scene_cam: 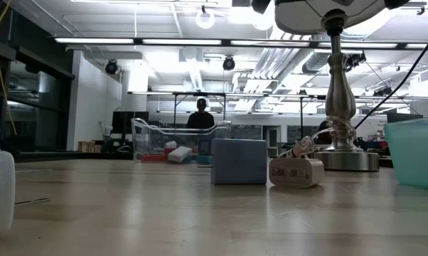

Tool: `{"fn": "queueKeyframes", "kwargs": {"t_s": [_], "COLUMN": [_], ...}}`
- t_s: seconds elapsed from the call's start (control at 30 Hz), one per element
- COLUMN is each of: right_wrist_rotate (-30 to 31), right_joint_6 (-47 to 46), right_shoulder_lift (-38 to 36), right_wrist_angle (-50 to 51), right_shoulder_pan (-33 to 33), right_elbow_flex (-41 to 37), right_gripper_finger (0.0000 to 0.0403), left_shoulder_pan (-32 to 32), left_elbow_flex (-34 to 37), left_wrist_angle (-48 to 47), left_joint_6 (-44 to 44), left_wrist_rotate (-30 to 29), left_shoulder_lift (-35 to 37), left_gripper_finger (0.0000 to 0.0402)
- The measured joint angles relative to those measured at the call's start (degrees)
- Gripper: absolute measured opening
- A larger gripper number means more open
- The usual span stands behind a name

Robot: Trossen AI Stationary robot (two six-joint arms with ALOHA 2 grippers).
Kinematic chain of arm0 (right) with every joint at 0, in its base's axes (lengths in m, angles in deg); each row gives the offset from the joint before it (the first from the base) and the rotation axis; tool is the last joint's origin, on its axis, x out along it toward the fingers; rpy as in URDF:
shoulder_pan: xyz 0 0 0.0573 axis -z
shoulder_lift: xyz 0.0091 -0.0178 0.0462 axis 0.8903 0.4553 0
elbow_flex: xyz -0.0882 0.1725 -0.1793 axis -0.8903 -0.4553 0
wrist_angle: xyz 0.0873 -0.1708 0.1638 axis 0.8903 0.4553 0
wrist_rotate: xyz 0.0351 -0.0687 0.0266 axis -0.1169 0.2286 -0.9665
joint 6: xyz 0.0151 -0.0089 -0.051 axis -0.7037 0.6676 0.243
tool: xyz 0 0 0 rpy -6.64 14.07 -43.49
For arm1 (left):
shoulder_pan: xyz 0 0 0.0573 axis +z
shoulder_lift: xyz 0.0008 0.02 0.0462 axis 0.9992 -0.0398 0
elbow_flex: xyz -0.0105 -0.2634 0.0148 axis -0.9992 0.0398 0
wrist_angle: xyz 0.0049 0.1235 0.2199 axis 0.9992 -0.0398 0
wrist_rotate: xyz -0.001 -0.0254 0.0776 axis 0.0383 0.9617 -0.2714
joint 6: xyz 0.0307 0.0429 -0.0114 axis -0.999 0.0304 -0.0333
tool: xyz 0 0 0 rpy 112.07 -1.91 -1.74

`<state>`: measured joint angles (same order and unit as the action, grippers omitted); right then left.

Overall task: Pick & Place Office items
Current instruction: Put the bottom light blue charger adapter into the green bin

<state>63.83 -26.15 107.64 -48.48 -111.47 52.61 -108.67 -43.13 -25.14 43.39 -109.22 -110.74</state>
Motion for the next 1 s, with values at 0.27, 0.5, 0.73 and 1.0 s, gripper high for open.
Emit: {"fn": "queueKeyframes", "kwargs": {"t_s": [0.27,0.5,0.73,1.0], "right_wrist_rotate": [-0.69,-3.48,-3.65,-4.88], "right_joint_6": [4.79,5.68,5.68,5.64], "right_shoulder_lift": [0.0,0.0,0.0,0.0], "right_wrist_angle": [-4.36,-4.61,-4.63,-4.68], "right_shoulder_pan": [1.65,2.99,2.91,2.95], "right_elbow_flex": [0.0,0.0,0.0,0.0], "right_gripper_finger": [0.0283,0.0283,0.0263,0.0221], "left_shoulder_pan": [0.22,0.22,0.22,0.18], "left_elbow_flex": [0.0,0.0,0.0,0.0], "left_wrist_angle": [1.18,1.09,1.05,1.05], "left_joint_6": [-1.71,-1.73,-1.75,-1.73], "left_wrist_rotate": [-0.01,-0.01,-0.02,-0.08], "left_shoulder_lift": [0.0,0.0,0.0,-0.02], "left_gripper_finger": [0.0211,0.0211,0.0211,0.0211]}}
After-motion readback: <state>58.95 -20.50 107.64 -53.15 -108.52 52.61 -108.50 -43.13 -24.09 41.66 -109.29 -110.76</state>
